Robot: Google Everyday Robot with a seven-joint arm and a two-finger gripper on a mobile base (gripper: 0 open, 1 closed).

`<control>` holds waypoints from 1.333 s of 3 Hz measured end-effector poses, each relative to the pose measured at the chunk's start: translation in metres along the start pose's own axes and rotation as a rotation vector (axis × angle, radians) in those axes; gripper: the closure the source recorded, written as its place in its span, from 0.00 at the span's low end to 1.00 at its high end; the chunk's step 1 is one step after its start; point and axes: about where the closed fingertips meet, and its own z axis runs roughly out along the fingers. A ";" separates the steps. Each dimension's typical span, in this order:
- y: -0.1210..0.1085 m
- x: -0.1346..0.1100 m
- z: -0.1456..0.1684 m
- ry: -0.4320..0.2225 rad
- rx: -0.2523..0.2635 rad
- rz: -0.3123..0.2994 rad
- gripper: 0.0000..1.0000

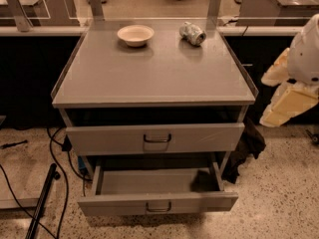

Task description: Close middle drawer

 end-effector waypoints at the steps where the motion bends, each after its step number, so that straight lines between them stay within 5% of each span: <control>1: 0.007 0.006 0.031 -0.046 0.012 0.023 0.66; 2: 0.011 0.015 0.076 -0.116 0.006 0.065 0.89; 3: 0.015 0.025 0.136 -0.163 -0.041 0.108 1.00; 4: 0.034 0.043 0.213 -0.164 -0.178 0.173 1.00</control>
Offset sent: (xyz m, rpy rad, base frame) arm 0.0244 -0.0028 -0.1378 0.2315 -0.0376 -0.0593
